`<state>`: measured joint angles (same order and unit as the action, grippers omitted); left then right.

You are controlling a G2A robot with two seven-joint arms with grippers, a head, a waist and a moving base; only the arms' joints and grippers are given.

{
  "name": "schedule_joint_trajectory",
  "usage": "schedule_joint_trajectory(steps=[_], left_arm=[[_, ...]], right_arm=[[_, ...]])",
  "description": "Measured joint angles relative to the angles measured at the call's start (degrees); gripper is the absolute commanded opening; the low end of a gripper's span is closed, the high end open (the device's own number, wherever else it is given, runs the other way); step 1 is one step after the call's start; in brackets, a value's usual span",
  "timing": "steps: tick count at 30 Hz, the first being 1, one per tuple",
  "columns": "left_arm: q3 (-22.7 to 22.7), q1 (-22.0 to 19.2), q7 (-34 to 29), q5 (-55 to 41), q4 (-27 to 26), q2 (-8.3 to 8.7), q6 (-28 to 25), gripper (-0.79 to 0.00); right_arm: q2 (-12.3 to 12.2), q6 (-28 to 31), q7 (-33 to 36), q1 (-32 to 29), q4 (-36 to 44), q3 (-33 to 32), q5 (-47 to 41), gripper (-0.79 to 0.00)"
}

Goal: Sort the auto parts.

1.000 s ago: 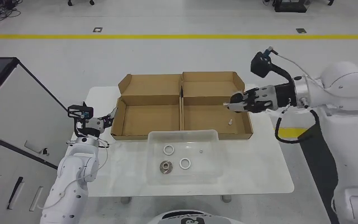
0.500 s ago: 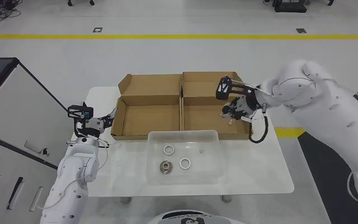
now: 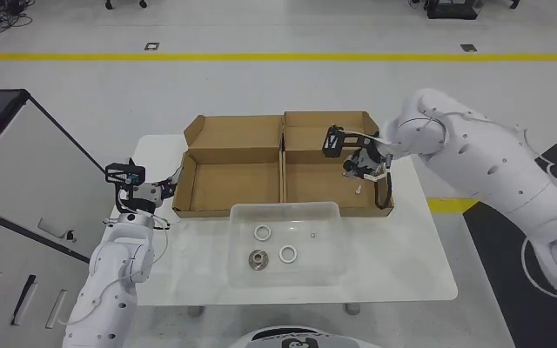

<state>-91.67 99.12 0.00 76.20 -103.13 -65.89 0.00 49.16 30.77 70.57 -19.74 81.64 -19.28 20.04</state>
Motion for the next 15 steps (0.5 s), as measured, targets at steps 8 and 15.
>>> schedule_joint_trajectory(steps=[8, 15], left_arm=[[0.00, 0.00, 0.00, 0.00, 0.00, 0.00, 0.00, 0.000], [0.00, 0.00, 0.00, 0.00, 0.00, 0.00, 0.00, 0.000]], right_arm=[[4.92, 0.96, -2.96, 1.00, -5.97, 2.81, 0.87, -0.785], [4.85, 0.88, -2.98, 0.99, -5.90, 2.76, 0.90, -0.785]])
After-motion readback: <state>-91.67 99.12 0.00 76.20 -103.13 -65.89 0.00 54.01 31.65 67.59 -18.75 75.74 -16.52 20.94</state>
